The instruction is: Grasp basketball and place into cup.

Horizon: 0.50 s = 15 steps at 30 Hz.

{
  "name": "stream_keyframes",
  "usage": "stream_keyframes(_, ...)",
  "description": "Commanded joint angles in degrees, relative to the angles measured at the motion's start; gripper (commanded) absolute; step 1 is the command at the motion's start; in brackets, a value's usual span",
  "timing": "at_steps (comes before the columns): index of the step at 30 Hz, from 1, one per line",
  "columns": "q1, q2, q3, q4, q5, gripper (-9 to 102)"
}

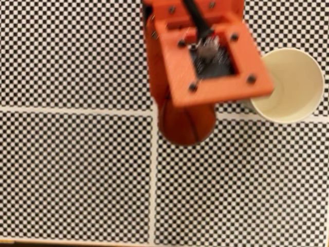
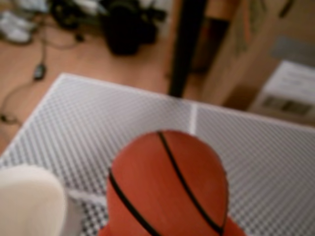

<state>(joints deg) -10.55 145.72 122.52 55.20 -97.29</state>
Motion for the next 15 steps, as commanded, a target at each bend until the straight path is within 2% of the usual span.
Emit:
stream_keyframes(1,-3.25,3.43,1.14,0.62,1.49,0)
stream_keyframes(15,-13.97,-0.88,0.35,0.53,7.56,0)
